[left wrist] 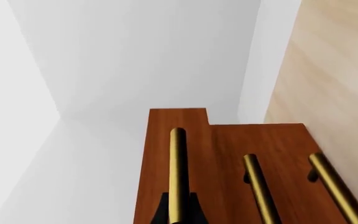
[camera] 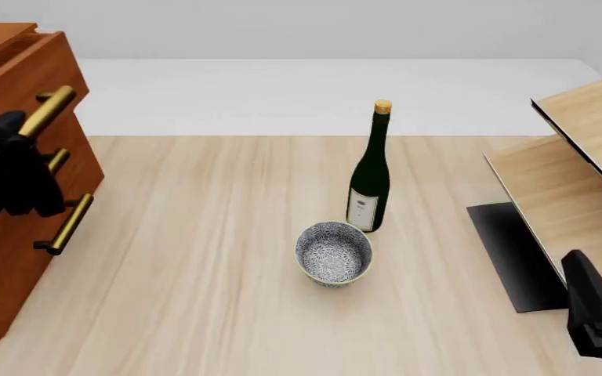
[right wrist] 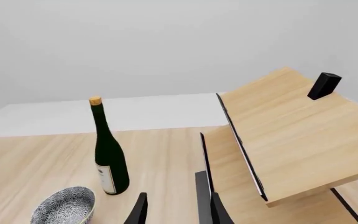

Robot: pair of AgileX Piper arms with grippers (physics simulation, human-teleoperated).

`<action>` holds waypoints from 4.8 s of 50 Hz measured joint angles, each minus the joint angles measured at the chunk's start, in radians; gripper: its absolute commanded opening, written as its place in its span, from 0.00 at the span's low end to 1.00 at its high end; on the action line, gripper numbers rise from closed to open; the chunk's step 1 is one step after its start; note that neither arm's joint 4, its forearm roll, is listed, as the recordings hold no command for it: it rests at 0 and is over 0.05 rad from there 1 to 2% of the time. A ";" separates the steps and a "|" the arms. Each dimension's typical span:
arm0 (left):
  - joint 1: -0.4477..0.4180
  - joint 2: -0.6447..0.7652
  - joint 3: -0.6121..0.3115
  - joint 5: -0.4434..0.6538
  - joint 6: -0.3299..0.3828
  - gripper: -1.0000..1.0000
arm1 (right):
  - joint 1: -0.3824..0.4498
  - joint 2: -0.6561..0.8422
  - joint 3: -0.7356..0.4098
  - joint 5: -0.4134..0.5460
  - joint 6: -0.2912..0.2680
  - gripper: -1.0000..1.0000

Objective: Close the bottom drawer of the cabinet and open the top drawer.

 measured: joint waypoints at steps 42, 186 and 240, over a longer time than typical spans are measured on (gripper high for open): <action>-0.044 0.029 -0.021 0.004 -0.001 1.00 | 0.001 -0.002 -0.002 0.004 0.005 1.00; -0.219 -0.055 -0.712 0.826 -0.715 1.00 | -0.011 0.014 -0.004 -0.008 0.036 1.00; -0.115 0.087 -1.074 1.509 -1.368 1.00 | -0.004 0.013 -0.005 -0.005 0.035 1.00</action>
